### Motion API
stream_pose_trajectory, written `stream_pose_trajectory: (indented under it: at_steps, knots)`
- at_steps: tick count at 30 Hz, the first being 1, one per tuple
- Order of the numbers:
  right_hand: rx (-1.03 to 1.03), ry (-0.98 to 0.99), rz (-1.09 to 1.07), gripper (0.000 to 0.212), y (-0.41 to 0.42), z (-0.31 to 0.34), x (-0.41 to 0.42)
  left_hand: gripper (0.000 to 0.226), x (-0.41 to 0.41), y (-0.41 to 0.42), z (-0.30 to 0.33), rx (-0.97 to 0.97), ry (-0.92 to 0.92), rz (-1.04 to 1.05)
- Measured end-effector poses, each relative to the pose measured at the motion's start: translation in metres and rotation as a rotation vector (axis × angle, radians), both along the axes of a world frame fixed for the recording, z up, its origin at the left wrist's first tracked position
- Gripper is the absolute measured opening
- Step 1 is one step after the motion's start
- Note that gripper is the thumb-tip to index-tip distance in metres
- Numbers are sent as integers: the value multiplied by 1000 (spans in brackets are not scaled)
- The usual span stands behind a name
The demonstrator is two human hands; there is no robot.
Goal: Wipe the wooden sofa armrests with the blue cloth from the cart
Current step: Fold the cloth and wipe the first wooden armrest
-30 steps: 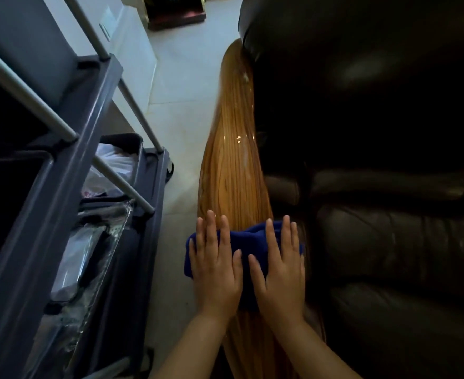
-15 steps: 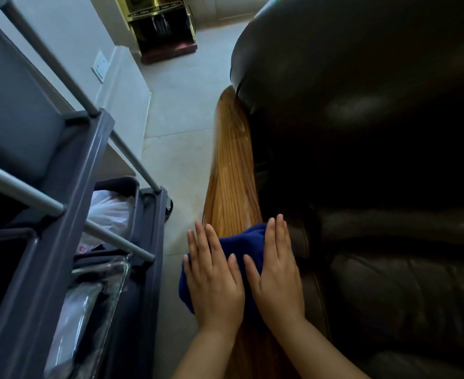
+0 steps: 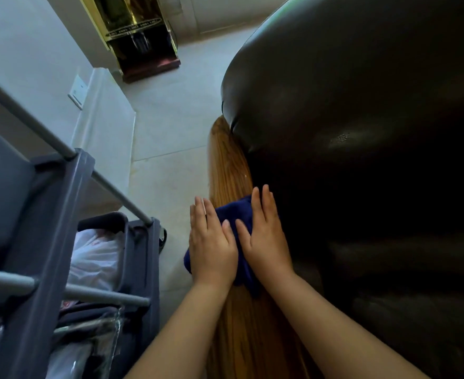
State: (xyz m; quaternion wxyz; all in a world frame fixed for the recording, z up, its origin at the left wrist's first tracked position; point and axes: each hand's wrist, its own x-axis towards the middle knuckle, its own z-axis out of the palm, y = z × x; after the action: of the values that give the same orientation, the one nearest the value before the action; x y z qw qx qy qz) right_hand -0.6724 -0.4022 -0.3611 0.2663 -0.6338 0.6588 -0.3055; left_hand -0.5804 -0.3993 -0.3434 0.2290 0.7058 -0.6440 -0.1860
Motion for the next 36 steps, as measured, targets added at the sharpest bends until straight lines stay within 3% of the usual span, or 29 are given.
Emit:
stream_pose_trajectory:
  at_steps: [7, 11, 14, 19, 21, 24, 29, 33, 36]
  knots:
    - [-104, 100, 19, 60, -49, 3, 4, 54, 12, -57, -7, 91, 197, -5]
    - [-8, 276, 87, 58, -66, 13, 2, 54, 19, -69, -5, 267, 462, 62]
    - [29, 313, 161, 56, -55, 16, 4, 55, 30, -48, -12, 339, 537, 57]
    - [134, 245, 266, 57, -18, 19, -5, 53, 36, -14, -5, 488, 284, -26]
    - [132, 221, 241, 58, -1, 25, -12, 52, 38, -5, 5, 319, 187, 58]
    - [-131, 125, 64, 48, 16, 40, -27, 37, 49, 8, 20, -40, 184, 202]
    - [-15, 218, 209, 28, 14, 58, -36, 26, 49, 15, 30, 124, 101, 3]
    - [-43, 257, 194, 17, 15, 60, -27, 20, 52, 17, 34, 113, 100, 75]
    - [-8, 180, 141, 14, 19, 61, -32, 10, 57, 22, 39, 126, 106, 71]
